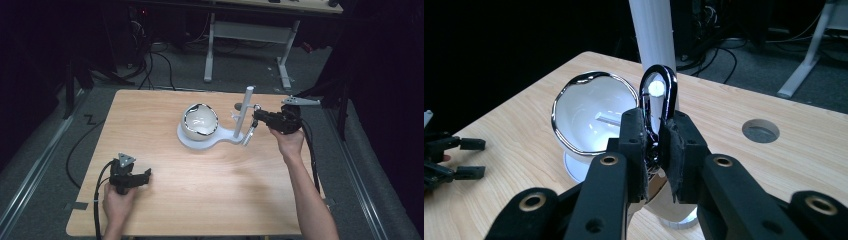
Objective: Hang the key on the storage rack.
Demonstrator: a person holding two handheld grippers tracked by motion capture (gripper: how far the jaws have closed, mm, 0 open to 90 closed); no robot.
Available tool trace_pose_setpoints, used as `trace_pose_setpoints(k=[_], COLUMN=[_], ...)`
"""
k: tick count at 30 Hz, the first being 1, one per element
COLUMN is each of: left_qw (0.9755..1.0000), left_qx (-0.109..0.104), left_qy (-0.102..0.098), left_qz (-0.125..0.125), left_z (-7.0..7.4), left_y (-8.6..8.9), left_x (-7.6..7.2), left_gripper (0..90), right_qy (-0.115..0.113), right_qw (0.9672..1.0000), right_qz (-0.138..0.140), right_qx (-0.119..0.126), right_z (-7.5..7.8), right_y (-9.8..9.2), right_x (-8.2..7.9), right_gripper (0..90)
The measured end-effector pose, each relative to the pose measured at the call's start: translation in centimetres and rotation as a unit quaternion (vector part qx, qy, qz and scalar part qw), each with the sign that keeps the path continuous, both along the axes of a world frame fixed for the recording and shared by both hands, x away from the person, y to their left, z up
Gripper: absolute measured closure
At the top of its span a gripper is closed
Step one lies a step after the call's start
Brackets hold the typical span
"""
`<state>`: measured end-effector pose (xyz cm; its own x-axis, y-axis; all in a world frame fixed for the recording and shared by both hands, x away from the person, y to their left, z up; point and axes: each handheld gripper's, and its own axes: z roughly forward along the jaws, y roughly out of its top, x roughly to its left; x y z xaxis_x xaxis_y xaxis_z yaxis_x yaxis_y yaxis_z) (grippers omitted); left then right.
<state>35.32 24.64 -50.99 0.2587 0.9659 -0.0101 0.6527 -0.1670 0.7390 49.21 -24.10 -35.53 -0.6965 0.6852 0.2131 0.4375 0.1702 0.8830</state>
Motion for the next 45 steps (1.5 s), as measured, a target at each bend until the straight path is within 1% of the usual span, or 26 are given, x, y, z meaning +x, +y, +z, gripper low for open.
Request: trace_pose_setpoints(k=[1, 3, 5, 10, 13, 18, 23, 26, 33, 39, 42, 45], left_qw=[1.0000, 1.0000, 1.0000, 1.0000, 1.0000, 1.0000, 1.0000, 1.0000, 1.0000, 1.0000, 1.0000, 1.0000], left_qx=[0.000, 0.000, 0.000, 0.000, 0.000, 0.000, 0.000, 0.000, 0.000, 0.000, 0.000, 0.000], left_qy=[0.000, 0.000, 0.000, 0.000, 0.000, 0.000, 0.000, 0.000, 0.000, 0.000, 0.000, 0.000], left_qz=[0.000, 0.000, 0.000, 0.000, 0.000, 0.000, 0.000, 0.000, 0.000, 0.000, 0.000, 0.000], left_z=[0.0, 0.0, 0.0, 0.0, 0.0, 0.0, 0.0, 0.0, 0.0, 0.0, 0.0, 0.0], left_y=[0.0, 0.0, 0.0, 0.0, 0.0, 0.0, 0.0, 0.0, 0.0, 0.0, 0.0, 0.0], left_x=[0.0, 0.0, 0.0, 0.0, 0.0, 0.0, 0.0, 0.0, 0.0, 0.0, 0.0, 0.0], left_gripper=[16.0, 16.1, 16.1, 16.0, 16.1, 16.1, 16.1, 16.1, 16.1, 16.1, 16.1, 16.1], right_qy=[0.001, 0.009, 0.017, 0.013, 0.008, -0.007, -0.020, -0.025, -0.029, -0.038, -0.041, -0.045], right_qw=[1.0000, 0.9998, 0.9997, 0.9998, 0.9999, 0.9999, 0.9990, 0.9984, 0.9978, 0.9968, 0.9965, 0.9959], right_qz=[0.001, 0.008, 0.012, 0.009, 0.004, -0.010, -0.025, -0.031, -0.041, -0.052, -0.057, -0.062], right_qx=[0.002, 0.013, 0.017, 0.012, 0.007, -0.011, -0.031, -0.039, -0.044, -0.048, -0.046, -0.049], right_z=[0.0, -0.2, -0.4, -0.5, -0.5, -0.5, -0.5, -0.6, -0.9, -1.1, -1.3, -1.6], right_y=[0.0, -0.2, -0.2, 0.1, 0.2, 0.6, 1.1, 1.3, 1.8, 2.3, 2.4, 2.6], right_x=[0.1, 0.3, 0.5, 0.5, 0.4, 0.1, -0.1, -0.1, -0.1, -0.2, -0.2, -0.2], right_gripper=[78.8, 78.8, 78.8, 78.6, 78.2, 77.0, 75.5, 74.6, 74.7, 74.5, 74.0, 73.5])
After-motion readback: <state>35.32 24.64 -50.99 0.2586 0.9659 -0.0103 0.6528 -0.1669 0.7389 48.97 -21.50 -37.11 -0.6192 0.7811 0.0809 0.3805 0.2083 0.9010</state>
